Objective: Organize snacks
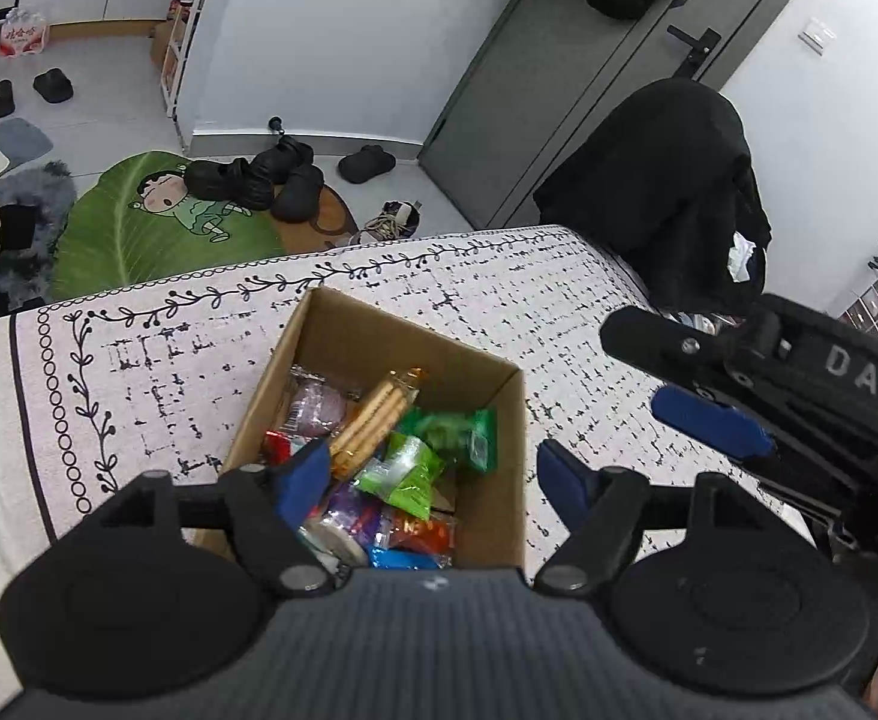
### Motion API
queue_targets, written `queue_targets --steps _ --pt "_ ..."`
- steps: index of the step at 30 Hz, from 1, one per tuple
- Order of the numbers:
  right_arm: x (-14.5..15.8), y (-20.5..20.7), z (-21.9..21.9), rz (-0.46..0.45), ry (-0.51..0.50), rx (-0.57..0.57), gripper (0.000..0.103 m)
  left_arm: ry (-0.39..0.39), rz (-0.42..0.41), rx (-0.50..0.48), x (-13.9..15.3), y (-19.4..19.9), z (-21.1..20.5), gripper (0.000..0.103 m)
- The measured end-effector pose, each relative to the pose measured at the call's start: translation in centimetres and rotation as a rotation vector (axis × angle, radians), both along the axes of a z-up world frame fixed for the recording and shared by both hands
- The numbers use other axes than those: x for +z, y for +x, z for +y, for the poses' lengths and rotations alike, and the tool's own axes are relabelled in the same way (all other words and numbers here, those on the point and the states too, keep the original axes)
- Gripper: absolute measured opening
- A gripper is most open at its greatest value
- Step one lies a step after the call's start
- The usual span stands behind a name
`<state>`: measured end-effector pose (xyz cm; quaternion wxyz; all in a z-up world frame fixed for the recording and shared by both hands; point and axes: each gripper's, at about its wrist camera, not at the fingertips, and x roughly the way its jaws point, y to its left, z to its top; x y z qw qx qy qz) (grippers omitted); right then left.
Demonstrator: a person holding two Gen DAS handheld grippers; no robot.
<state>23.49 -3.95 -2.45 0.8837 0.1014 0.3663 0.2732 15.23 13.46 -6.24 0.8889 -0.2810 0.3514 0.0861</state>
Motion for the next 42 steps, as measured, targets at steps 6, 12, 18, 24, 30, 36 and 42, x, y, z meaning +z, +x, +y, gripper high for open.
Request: queue_targets --steps 6,12,18,24,30,36,42 --pt "0.6 -0.6 -2.9 -0.001 -0.002 -0.063 0.072 -0.008 0.005 -0.031 1.0 -0.2 -1.1 0.086" --pt "1.1 -1.7 -5.7 0.015 -0.032 -0.125 0.08 0.03 0.004 -0.061 2.9 -0.6 -2.3 0.091" --pt "2.4 -3.9 -8.1 -0.014 -0.044 -0.157 0.09 0.077 -0.014 -0.095 4.8 -1.8 -4.4 0.095" --pt "3.6 -6.2 -10.9 -0.04 -0.061 -0.212 0.099 0.12 -0.038 -0.144 6.5 -3.9 -6.6 0.099" --pt "4.6 -8.5 -13.3 -0.056 -0.077 -0.235 0.103 0.162 -0.041 -0.192 7.4 -6.2 -8.6 0.103" --pt "5.3 -10.5 -15.3 -0.057 -0.086 -0.254 0.103 0.184 -0.042 -0.232 8.6 -8.3 -10.0 0.103" --pt "6.2 -13.0 -16.8 -0.076 -0.117 -0.254 0.103 0.231 -0.061 -0.241 10.1 -10.8 -11.0 0.103"
